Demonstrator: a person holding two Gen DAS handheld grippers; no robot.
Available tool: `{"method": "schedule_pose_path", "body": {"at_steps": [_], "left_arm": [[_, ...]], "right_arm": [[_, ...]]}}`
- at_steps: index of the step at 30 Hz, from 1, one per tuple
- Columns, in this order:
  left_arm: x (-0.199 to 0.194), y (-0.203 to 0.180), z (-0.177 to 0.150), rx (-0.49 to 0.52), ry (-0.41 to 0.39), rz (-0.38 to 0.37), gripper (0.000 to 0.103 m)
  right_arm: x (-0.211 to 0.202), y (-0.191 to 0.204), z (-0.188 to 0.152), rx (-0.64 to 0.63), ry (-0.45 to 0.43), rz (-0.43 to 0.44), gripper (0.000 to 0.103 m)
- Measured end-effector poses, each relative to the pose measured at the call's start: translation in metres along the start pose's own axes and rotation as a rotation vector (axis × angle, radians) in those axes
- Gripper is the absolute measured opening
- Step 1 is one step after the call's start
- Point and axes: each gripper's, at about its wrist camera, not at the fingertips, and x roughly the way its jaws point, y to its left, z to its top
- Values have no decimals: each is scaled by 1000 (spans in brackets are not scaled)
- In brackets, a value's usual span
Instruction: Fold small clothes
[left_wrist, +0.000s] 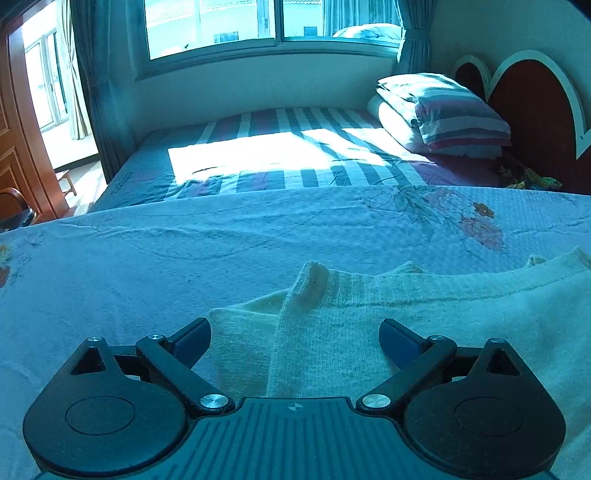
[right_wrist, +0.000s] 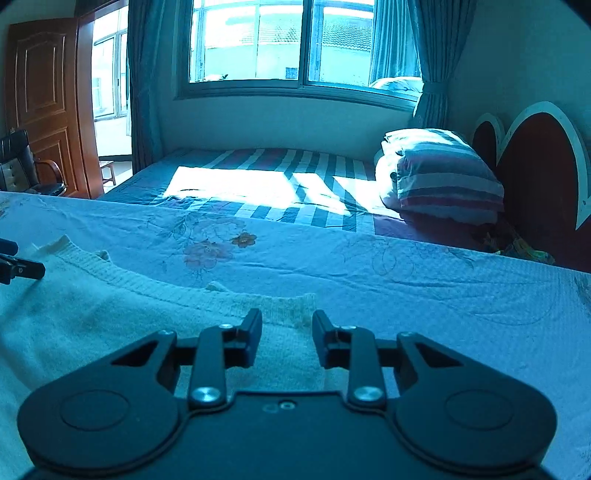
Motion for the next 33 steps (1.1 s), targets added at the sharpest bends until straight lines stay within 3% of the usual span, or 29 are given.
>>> {"method": "schedule_pose_path", "body": {"at_steps": [4,8,10,11,16,21,23,25,26,27,33], "left_arm": [[18,8,8,-42,34,-12,98],[15,1,11,11,-40,-12,98],[21,-1,11,25,-35,-20,87],[23,-2,11,26,-35,-42,76],[29,-2,17,13,-32,-85,68],[33,3,21,34,-33,-92,68],[36,5,22,36,-18,-143,67],[38,10,25,14,-12,-209,41],[38,10,27,-3,-10,-239,15],[38,9,29,-5,-10,-236,4],[25,7,29,-39,-136,-266,4]], "right_arm": [[36,-6,1,4,108,-38,29],[33,-8,7,4,55,-34,27],[32,-7,9,-5,33,-27,29],[40,-6,10,-6,67,-21,29],[52,-6,7,-10,90,0,30],[53,-18,5,44,92,35,36],[53,-19,6,38,90,83,27],[53,-16,6,-1,86,88,15],[53,-15,6,-16,81,84,9],[52,-14,7,-18,75,84,7],[38,-16,9,0,-20,66,6]]}}
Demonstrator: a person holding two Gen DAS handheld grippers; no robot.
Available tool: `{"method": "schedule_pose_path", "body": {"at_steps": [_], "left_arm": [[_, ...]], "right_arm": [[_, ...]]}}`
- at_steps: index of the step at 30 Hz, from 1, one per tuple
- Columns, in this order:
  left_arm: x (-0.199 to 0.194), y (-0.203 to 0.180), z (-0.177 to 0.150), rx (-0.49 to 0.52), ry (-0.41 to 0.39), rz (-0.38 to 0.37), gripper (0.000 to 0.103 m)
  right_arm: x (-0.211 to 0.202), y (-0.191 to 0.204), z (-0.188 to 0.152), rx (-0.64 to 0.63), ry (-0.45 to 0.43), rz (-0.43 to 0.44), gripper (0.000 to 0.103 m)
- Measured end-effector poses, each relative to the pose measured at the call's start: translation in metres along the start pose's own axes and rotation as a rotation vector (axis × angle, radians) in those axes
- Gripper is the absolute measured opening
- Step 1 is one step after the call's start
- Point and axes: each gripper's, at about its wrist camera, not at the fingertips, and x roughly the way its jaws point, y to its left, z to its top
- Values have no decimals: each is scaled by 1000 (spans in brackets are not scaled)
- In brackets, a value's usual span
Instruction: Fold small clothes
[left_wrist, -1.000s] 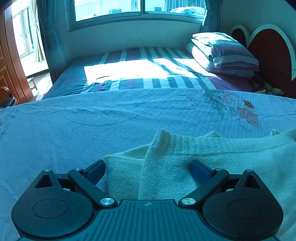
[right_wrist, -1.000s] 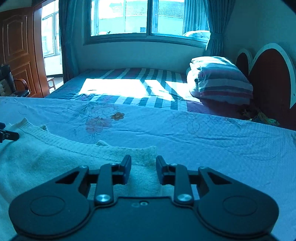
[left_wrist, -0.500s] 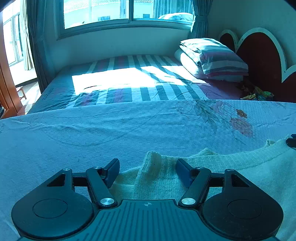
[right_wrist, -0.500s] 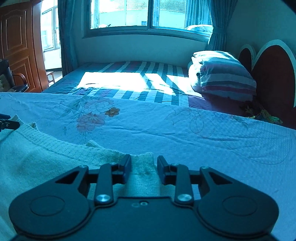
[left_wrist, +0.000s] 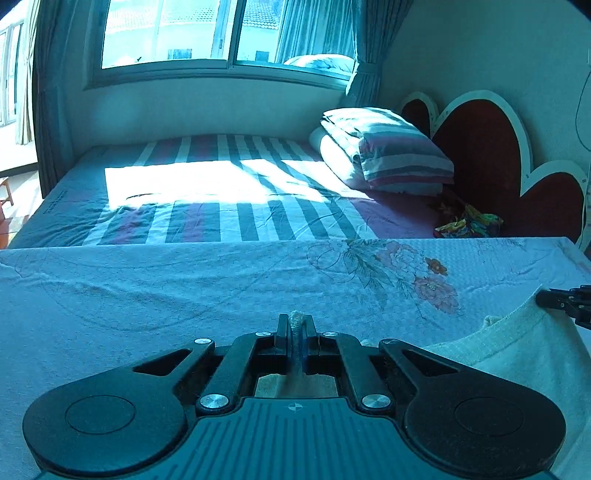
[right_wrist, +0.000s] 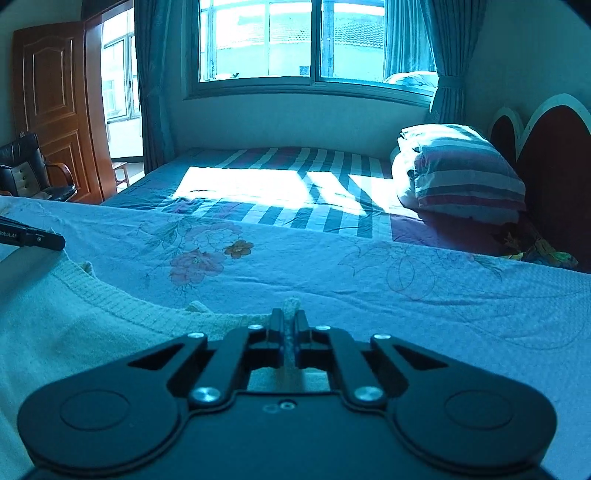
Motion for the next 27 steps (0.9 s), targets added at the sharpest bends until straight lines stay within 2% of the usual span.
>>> {"method": "schedule_pose_path", "body": {"at_steps": [3,6,8,10,11,12,14,16,17,18,19,20,22,23,24,26,27], "left_arm": [[1,3,-1,-10,-31,20,4],[17,5,-9,8,43,71,4],[22,3,-12,21,58,81,4],[17,1,-8,15,73,125,7],[6,-1,-7,13,36,146,7],[-7,-1,-8,7,-10,134,7],[-29,-4,-12,-2,-48,113,7],[-36,-13,-21,47,-25,105,7],[-30,-18,-28,90,22,126,7],[-22,-19,-35,112,73,148,11],[-27,-20,-38,129,35,155,15],[-24,-20,-36,138,39,165,21],[-33,-14,-28,88,61,201,63],[-48,-9,-29,49,15,205,91],[-65,-4,-33,17,-31,197,93],[-83,6,-41,-22,-9,196,93],[-87,9,-46,-9,2,204,92]], "right_arm": [[-1,-3,1,8,-33,-3,6],[10,-5,-4,3,1,-22,6],[20,-3,-12,-13,30,-44,8],[19,1,-10,-39,36,-67,18],[15,3,-9,-49,38,-94,23],[11,4,-6,-51,25,-108,24],[-9,8,-2,-63,-24,-62,21],[-19,14,-3,-90,-27,0,20],[-20,18,-5,-104,-17,12,20],[-16,21,-8,-126,11,24,18],[-9,24,-12,-145,58,17,21],[-3,25,-16,-143,61,-1,22],[-5,23,-13,-97,70,-15,23],[-11,23,-10,-78,67,-21,23],[-24,24,-9,-69,26,-14,24],[-44,26,-10,-61,-25,8,25],[-52,27,-15,-62,-35,20,26]]}}
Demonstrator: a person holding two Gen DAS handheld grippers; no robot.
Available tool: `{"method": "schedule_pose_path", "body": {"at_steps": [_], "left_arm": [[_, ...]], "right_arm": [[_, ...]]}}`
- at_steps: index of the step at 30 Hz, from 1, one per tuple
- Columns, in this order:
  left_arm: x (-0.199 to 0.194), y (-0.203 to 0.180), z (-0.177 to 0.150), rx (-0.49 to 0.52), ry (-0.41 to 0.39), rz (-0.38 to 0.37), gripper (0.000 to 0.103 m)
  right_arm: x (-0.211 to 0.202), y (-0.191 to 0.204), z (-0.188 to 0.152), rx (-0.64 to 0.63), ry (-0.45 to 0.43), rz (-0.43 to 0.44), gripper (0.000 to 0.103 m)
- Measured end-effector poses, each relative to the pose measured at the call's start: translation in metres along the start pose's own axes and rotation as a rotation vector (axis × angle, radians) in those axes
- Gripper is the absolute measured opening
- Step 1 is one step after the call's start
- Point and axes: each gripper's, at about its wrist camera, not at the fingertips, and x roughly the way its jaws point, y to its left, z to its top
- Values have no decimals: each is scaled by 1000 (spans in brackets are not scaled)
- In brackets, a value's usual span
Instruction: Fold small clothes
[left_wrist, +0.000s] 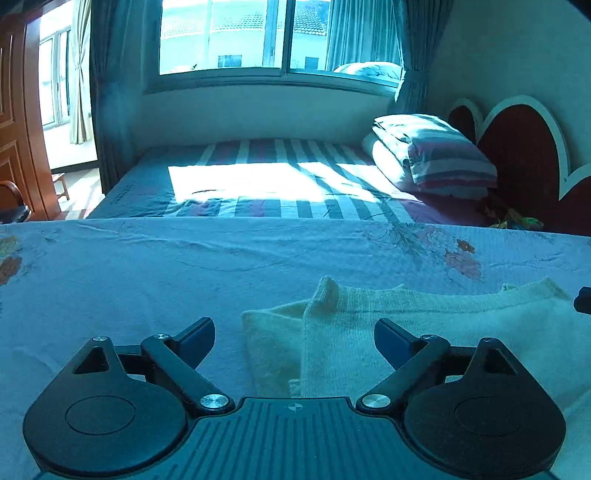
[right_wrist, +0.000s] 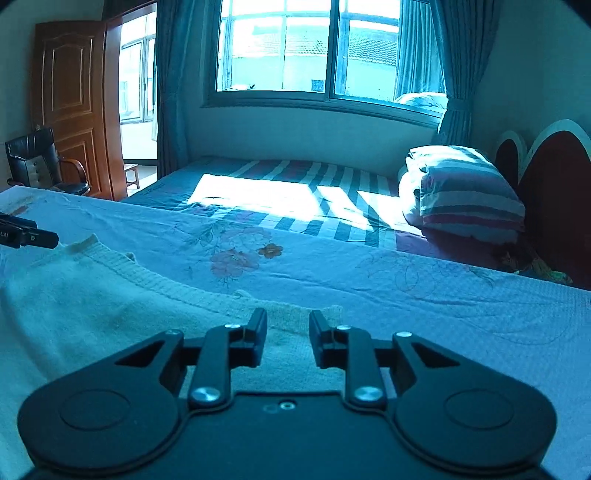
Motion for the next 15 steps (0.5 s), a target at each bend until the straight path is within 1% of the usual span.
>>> {"method": "schedule_pose_path", "body": {"at_steps": [1,2,3,4,5,6,7,8,9,10,11,12,14,15], "left_arm": [[1,1,-4,22,23,12,92],[12,0,-9,59,115,45,92],[17,1,-14,72,146,59,93],[11,5,-16,41,117,50,92],[6,10,-16,8,124,29,92],[-1,17,-18,-38,117,-16,92],[-6,25,-20,-84,115,-64,92],[-10,34,-26,-133,132,-134,92],[-11,41,-31,-158,154,-165,91],[-10,49,-36,-184,181,-209,88],[-7,59,-40,-236,216,-271,76],[-5,68,-44,-287,229,-312,72],[3,85,-48,-391,266,-429,72],[8,90,-49,-425,283,-466,72]], "right_arm": [[-1,3,-6,-16,13,11,26],[5,7,-12,-43,60,4,26],[13,10,-18,-63,107,-10,26],[15,12,-23,-70,88,-21,27],[14,13,-23,-60,83,-32,27],[11,14,-20,-44,88,-45,26],[3,16,-16,-21,74,-51,27],[-7,16,-14,-5,44,-39,28],[-18,17,-13,5,13,-19,31],[-30,20,-13,-2,-3,-11,33],[-40,23,-14,-11,-12,-14,34],[-47,24,-16,-13,-16,-16,36],[-64,25,-21,3,-8,-3,38],[-74,24,-24,19,-1,-16,39]]}}
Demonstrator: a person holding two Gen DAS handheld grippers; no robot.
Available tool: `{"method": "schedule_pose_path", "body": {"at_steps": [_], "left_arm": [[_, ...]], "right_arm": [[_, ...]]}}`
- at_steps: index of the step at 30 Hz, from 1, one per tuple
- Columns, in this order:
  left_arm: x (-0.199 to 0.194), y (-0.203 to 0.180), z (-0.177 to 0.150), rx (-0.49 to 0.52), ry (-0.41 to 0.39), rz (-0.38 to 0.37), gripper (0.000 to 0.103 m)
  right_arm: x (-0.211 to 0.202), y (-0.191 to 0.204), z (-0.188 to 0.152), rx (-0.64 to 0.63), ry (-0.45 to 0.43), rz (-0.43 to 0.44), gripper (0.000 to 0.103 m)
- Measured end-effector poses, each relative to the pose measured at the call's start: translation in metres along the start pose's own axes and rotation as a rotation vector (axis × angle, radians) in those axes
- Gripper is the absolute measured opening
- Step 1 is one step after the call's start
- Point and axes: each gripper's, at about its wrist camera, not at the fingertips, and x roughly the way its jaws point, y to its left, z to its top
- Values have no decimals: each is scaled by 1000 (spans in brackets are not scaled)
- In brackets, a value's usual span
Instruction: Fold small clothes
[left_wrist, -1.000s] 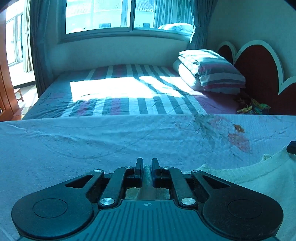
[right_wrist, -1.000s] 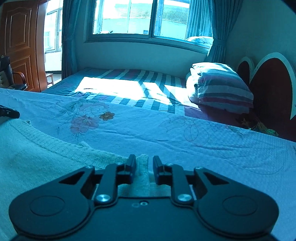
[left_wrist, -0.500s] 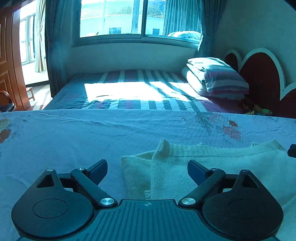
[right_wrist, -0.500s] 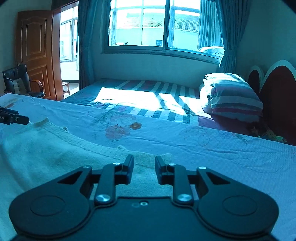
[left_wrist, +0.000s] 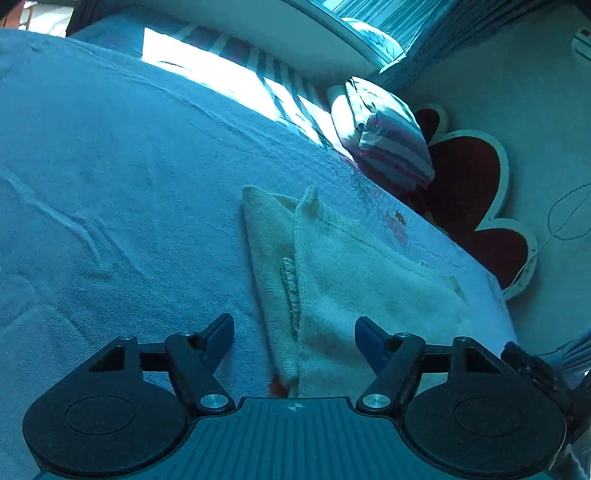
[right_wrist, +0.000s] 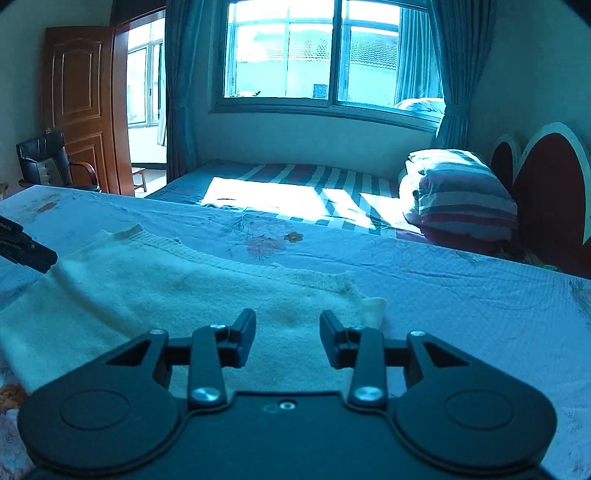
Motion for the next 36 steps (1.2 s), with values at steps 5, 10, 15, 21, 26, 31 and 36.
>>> {"method": "schedule_pose_path", "body": {"at_steps": [5,10,15,21,26,31,36], "left_arm": [[20,17,5,-93,118,-174,72],[42,22,3,-140,137,-274,72],[52,21,-1,-147,91,-342,68],[57,15,0,-134,91,-344,68],[44,14,-2,-58,84,-250,47],[42,2,1,-17,50,-129,17],[30,-16,0,-1,-16,-66,16]], "right_arm": [[-33,-11,-15,90,26,-74,41],[-53,-14,-23,157,26,-137,41],[-65,-9,-27,202,14,-172,41],[-76,-6,-33,264,13,-206,41],[-80,-6,-37,268,16,-236,41],[-81,-17,-49,308,50,-306,41],[-83,-48,-66,352,100,-404,43]]}}
